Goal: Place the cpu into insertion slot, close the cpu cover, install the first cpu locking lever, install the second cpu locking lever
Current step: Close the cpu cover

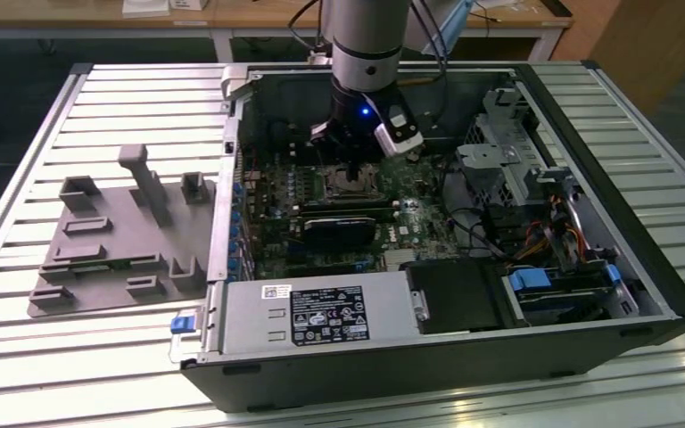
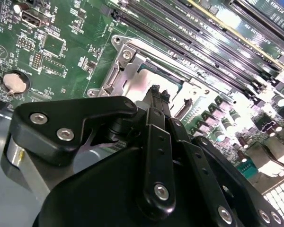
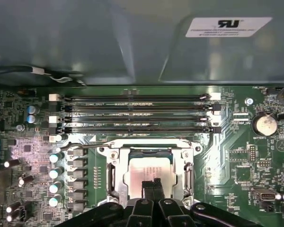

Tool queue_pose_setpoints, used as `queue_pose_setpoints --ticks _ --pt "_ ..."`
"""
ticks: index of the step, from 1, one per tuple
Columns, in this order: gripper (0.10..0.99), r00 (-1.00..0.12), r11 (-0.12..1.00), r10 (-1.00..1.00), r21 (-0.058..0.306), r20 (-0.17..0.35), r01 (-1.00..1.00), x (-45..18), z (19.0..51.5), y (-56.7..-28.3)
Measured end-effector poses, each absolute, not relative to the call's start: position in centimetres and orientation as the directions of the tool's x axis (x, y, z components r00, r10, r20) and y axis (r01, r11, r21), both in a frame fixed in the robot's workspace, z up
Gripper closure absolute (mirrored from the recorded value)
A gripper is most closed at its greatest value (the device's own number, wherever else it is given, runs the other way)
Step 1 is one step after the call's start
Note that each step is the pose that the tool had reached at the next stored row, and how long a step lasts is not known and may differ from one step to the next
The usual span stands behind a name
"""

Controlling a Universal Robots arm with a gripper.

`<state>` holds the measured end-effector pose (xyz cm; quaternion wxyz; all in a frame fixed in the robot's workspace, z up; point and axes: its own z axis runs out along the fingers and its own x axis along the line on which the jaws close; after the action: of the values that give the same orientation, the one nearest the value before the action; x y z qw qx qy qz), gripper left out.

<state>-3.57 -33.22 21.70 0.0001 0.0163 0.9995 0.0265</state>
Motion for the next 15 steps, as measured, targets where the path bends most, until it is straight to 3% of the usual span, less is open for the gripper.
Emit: queue_pose_setpoints --ticks 15 --pt "0.980 -0.999 0.998 0.033 0.053 0.000 0.033 -3.6 23.9 -33.2"
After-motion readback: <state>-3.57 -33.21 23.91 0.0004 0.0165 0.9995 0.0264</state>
